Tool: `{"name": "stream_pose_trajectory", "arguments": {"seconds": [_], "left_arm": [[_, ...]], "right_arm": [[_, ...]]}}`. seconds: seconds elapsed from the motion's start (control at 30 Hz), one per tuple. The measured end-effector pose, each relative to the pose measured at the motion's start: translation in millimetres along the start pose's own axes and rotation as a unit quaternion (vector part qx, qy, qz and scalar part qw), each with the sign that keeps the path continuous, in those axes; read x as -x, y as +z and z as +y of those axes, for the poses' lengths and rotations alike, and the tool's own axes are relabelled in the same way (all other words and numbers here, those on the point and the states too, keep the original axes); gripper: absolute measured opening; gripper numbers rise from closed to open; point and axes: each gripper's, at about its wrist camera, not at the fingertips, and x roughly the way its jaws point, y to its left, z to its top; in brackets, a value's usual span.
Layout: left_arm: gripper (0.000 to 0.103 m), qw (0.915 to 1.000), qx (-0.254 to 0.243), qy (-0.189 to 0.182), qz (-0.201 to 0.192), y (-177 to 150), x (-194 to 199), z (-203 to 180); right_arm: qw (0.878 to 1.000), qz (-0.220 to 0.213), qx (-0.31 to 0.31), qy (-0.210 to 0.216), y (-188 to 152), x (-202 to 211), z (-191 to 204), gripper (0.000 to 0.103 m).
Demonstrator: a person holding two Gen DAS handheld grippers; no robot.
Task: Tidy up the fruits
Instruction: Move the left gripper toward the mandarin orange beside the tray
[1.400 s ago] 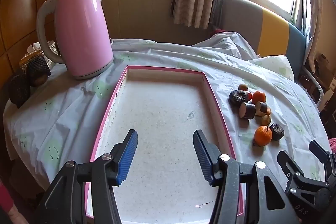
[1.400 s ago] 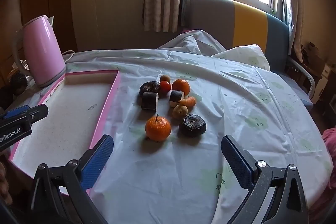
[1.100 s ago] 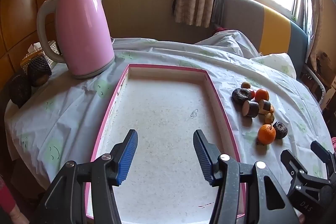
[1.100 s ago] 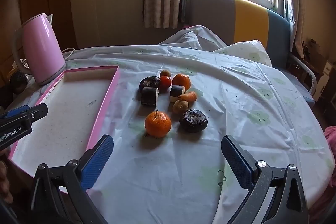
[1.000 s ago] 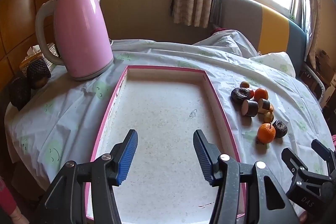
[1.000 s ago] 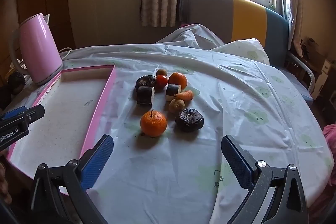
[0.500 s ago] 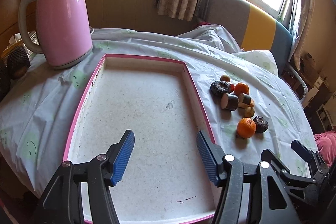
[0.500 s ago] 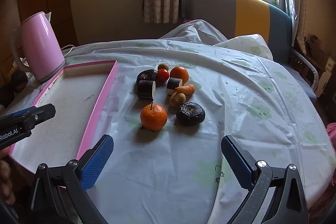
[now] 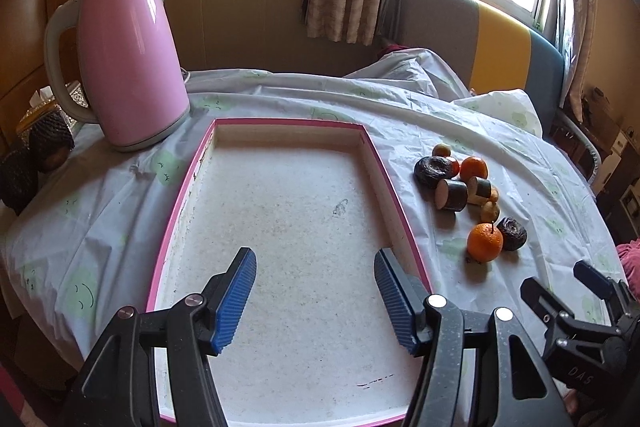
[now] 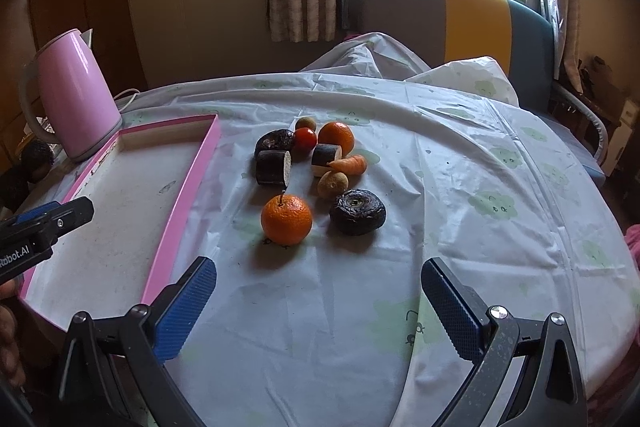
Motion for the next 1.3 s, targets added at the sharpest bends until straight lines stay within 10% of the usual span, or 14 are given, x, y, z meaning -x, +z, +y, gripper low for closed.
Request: {"name": "stream_pose_trajectory", "arguments": {"seconds": [0.4,0.93,1.3], "left_arm": [[0.066,0.9992,-0.033,-0.016,-0.013,3.6,7.3,-15.8],[0.087,0.9976,-0.052,-0.044,0.006,6.0,-2.6,-33.1],[0.065,0.9903,-0.076,-0.105,0.051,21.4,-18.6,-60.4]], "right_arm": [[1.000,-0.001,-0.012,-0.002,4.2,1.6,-15.5,0.102],[0.999,0.015,-0.039,0.007,2.7,-8.7,-40.1,0.058],[0.998,0.030,-0.058,0.018,5.7,-22.9,-67.0,0.054]]}}
